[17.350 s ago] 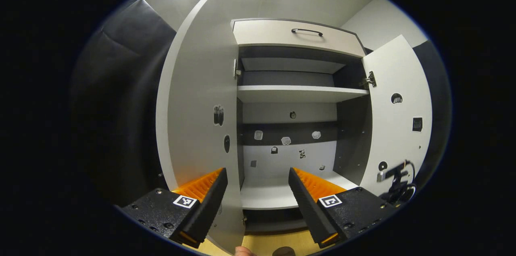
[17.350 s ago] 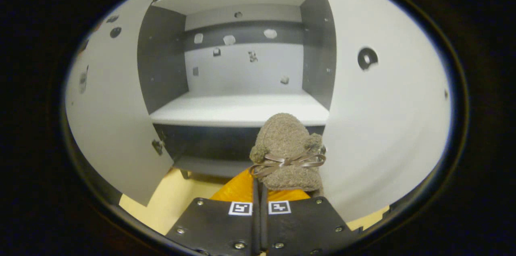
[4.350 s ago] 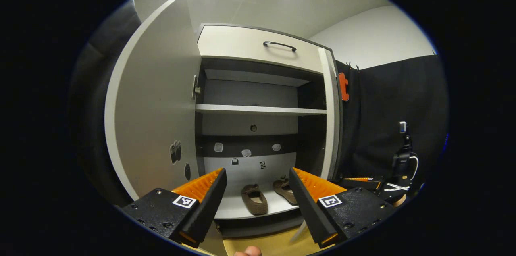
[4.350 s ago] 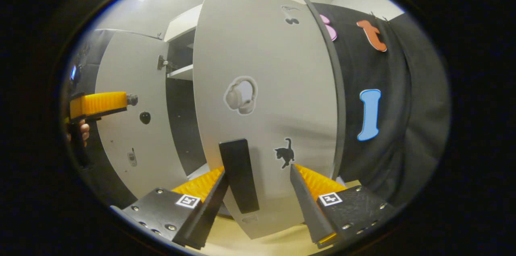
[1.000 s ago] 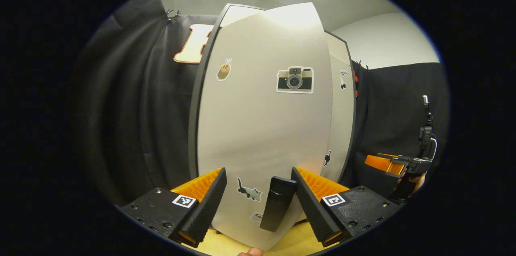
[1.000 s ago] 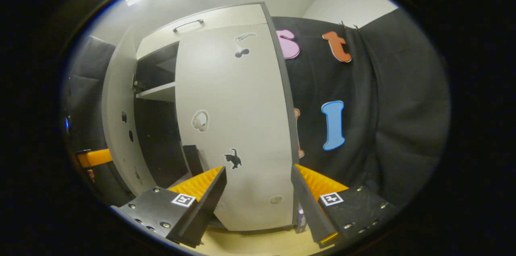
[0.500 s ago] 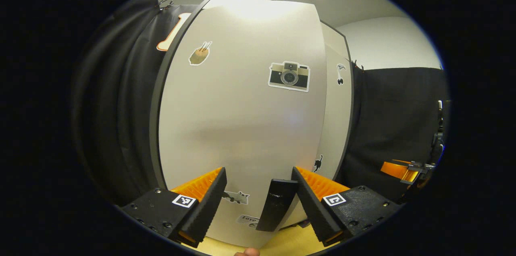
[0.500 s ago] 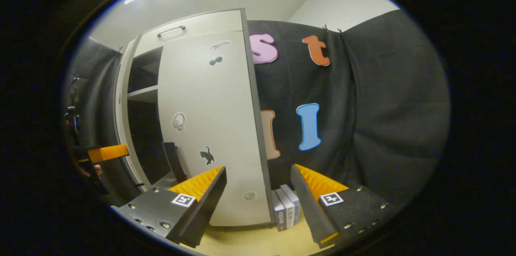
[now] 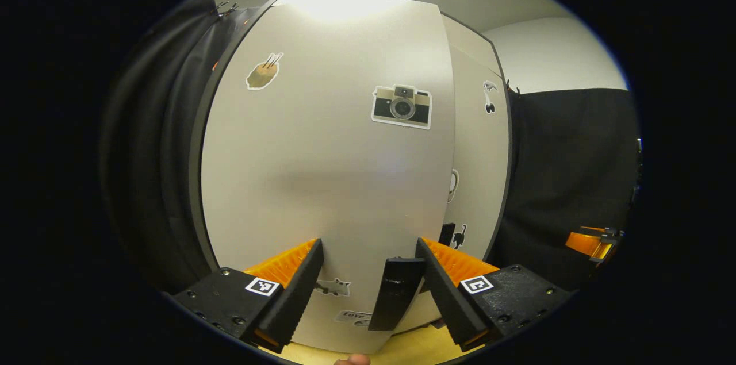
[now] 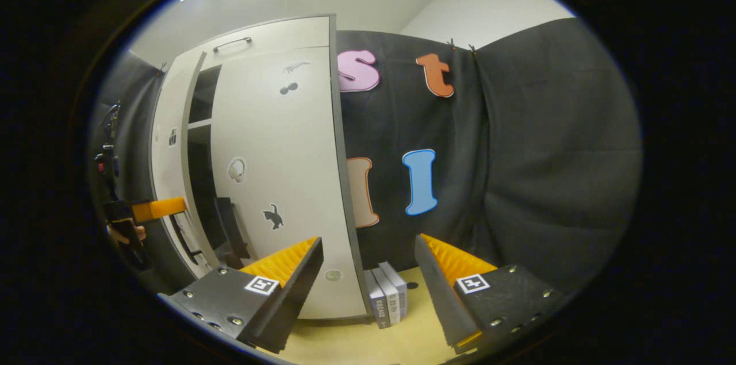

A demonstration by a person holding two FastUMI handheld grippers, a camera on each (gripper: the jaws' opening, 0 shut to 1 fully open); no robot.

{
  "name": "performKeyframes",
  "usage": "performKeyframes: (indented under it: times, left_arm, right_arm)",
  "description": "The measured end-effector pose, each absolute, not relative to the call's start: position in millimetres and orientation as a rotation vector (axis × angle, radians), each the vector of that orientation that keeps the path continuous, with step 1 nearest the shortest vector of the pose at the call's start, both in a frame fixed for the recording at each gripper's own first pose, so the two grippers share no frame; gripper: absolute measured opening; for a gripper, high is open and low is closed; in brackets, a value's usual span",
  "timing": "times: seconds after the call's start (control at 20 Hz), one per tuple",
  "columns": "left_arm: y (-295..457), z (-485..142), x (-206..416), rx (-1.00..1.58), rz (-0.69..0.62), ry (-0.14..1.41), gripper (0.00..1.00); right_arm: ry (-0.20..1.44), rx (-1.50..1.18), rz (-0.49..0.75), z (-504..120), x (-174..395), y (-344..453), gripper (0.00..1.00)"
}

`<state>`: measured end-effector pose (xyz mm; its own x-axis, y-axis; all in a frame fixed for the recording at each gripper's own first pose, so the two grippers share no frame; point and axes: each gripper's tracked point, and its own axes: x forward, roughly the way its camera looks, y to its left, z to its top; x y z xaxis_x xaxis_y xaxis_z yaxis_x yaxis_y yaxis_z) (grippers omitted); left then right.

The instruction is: Grab one shoe with the right hand and put it into the shoe cabinet, grab the other shoe with the left hand and put it into the shoe cabinet; then close the right door with the right hand and the left door with the left hand.

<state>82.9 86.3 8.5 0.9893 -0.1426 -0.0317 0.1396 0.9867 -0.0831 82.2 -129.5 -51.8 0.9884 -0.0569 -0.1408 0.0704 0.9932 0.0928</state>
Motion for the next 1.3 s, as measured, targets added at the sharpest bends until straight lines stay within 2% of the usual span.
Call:
performKeyframes:
  times: [1.3]
  left_arm:
    - [86.2, 2.6, 113.2, 0.01, -0.071, 0.024, 1.0]
  right_arm:
    - [0.153, 0.122, -0.078, -70.2, 110.5, -137.0, 0.96]
